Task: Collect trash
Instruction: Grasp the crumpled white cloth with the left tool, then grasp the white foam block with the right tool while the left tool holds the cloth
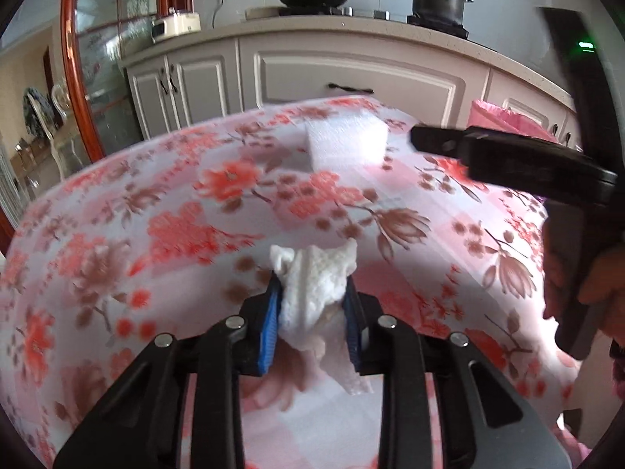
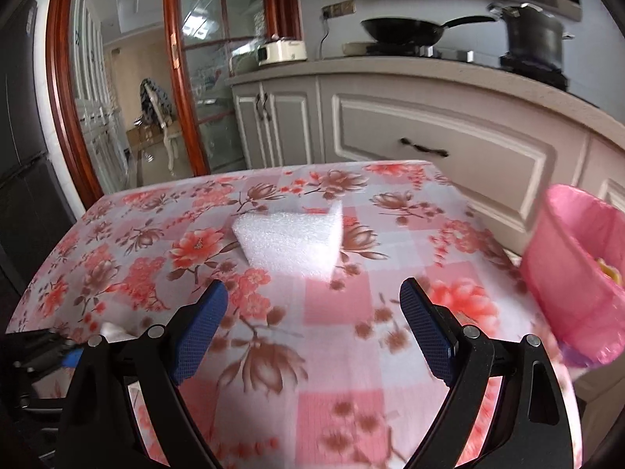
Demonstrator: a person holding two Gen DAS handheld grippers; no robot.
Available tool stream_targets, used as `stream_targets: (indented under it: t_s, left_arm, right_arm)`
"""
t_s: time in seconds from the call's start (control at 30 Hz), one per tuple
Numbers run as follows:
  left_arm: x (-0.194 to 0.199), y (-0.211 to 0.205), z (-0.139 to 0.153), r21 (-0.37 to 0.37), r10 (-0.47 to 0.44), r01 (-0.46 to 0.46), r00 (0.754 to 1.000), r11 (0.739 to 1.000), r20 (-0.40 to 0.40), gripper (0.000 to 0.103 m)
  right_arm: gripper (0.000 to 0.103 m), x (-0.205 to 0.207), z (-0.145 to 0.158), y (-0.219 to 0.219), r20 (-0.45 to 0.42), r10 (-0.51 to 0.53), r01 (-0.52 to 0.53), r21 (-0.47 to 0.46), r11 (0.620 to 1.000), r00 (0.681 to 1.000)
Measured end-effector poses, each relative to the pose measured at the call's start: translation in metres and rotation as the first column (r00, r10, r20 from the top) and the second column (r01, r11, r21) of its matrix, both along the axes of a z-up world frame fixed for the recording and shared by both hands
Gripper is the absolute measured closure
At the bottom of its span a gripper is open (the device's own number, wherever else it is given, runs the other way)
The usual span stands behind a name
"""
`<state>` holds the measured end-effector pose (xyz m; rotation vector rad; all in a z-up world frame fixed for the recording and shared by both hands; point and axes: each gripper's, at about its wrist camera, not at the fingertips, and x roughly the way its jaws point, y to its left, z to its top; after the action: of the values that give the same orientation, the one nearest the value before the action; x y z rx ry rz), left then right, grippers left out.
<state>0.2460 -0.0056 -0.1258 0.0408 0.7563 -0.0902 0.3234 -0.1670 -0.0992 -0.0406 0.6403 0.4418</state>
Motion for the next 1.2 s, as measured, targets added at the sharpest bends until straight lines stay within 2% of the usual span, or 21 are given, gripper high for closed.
stream_targets:
  t_s: [0.1,0.37,0.5,0.63,0.77,0.9,1.07,1.2]
  left_arm:
    - [0.004,0.008,0.006,0.018,0.017,-0.017,1.0,1.0,0.023,0.075]
    - [0.019,0.025,0.017,-0.034,0.037,-0.036,0.998,0.999,0.046,0.075]
    - [0.024,0.03,0.018,-0.046,0.043,-0.041,0.998,0.998,0.051,0.075]
    - [0.029,0.038,0.019,-0.051,0.062,-0.059,0.997,0.997,0.054,0.075]
    - [0.033,0.046,0.02,-0.058,0.08,-0.076,0.995,0.995,0.057,0.075]
    - [0.034,0.05,0.021,-0.072,0.09,-0.086,0.994,0.994,0.061,0.075]
    - [0.033,0.048,0.021,-0.073,0.086,-0.081,0.994,0.994,0.063,0.075]
    - [0.028,0.05,0.027,-0.062,0.097,-0.091,0.991,0.994,0.092,0.075]
  right_arm:
    - [0.018,0.023,-0.006,0.008,-0.024,0.001,-0.002,-0.009,1.0,1.0]
    - [0.02,0.071,-0.027,0.032,-0.116,0.005,-0.014,-0.078,0.997,0.993]
    - [0.021,0.076,-0.021,0.053,-0.102,0.097,-0.101,-0.037,0.994,0.99]
    - [0.021,0.076,-0.01,0.067,-0.097,0.22,-0.216,0.052,0.975,0.971]
    - [0.021,0.084,-0.007,0.064,-0.08,0.189,-0.188,0.02,0.982,0.979]
    - [0.018,0.095,-0.015,0.058,-0.136,0.177,-0.173,0.041,0.984,0.975]
    - [0.018,0.085,-0.011,0.068,-0.115,0.17,-0.166,0.039,0.985,0.979]
    - [0.018,0.077,-0.014,0.083,-0.098,0.144,-0.147,-0.023,0.989,0.985]
